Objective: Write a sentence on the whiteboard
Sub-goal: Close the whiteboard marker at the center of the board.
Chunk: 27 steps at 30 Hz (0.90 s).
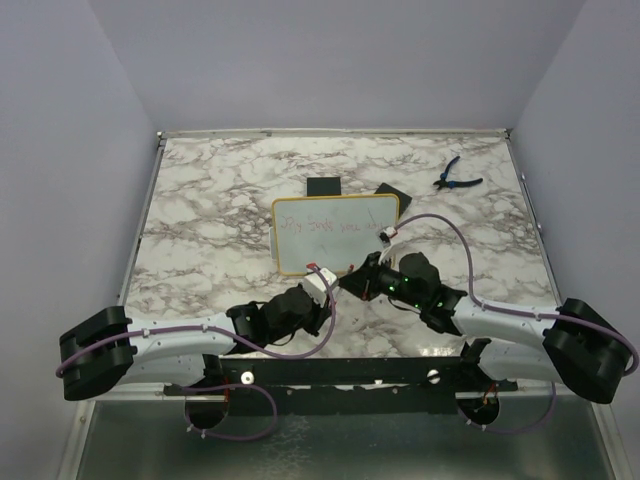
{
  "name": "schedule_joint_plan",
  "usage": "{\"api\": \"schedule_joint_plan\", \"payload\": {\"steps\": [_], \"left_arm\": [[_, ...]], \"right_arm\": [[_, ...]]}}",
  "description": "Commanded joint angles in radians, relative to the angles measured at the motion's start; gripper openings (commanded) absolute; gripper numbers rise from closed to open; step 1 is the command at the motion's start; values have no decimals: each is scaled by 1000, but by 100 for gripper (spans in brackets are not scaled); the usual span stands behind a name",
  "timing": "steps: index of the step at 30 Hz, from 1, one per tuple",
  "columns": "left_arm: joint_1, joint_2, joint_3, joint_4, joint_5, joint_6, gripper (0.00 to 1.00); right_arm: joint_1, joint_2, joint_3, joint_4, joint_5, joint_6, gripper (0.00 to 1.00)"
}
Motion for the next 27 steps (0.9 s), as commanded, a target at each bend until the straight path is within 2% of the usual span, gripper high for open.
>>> {"api": "schedule_joint_plan", "payload": {"steps": [1, 27], "left_arm": [[20, -20, 41, 243, -135, 12, 0], [61, -28, 18, 285, -139, 7, 0]], "right_arm": [[75, 56, -11, -192, -140, 9, 1], [179, 161, 63, -306, -124, -32, 1]]}}
